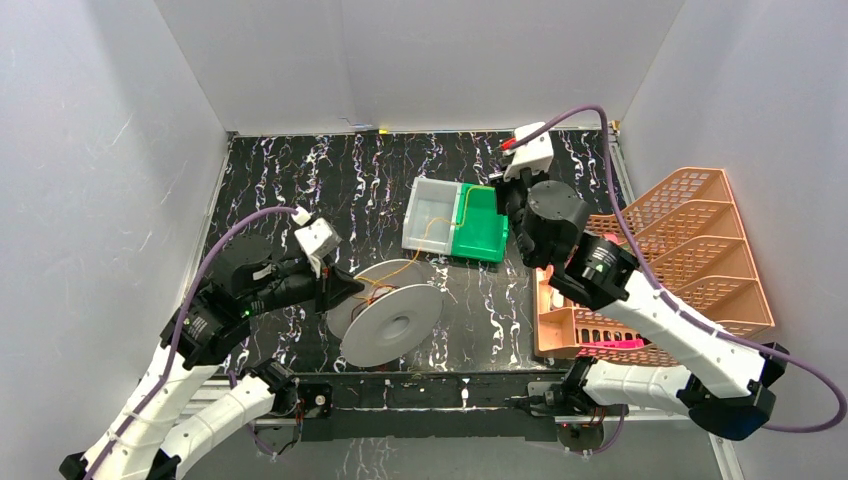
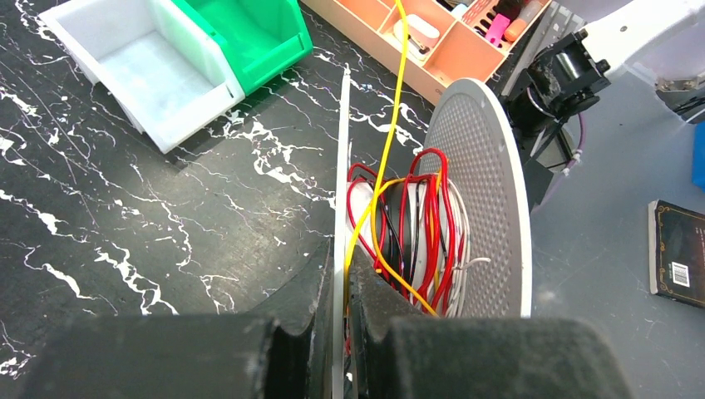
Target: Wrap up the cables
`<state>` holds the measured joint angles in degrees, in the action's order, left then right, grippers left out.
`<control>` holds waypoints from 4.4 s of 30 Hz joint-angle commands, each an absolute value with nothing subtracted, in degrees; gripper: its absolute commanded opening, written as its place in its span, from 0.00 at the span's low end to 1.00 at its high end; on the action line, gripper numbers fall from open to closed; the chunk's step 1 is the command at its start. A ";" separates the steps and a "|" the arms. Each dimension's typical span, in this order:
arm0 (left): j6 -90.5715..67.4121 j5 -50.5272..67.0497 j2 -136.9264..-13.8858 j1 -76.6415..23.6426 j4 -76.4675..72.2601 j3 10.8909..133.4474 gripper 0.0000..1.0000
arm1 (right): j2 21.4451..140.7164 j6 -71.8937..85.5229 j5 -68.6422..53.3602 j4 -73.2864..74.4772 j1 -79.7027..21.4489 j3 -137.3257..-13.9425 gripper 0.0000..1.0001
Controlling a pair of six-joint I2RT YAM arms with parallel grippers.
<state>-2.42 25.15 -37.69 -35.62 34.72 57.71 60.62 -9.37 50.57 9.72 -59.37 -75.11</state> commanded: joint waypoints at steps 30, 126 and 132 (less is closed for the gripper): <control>-17.10 -8.04 -51.26 -35.77 23.93 82.93 0.00 | 47.17 45.40 16.34 -3.91 -31.55 -17.19 0.00; -17.14 13.58 -38.99 -37.09 6.23 53.79 0.00 | 55.93 35.14 -0.74 -8.57 -33.40 -36.92 0.00; -24.23 6.11 -39.03 -37.09 -0.61 52.41 0.00 | 53.78 40.64 -6.27 -15.44 -33.49 -28.75 0.00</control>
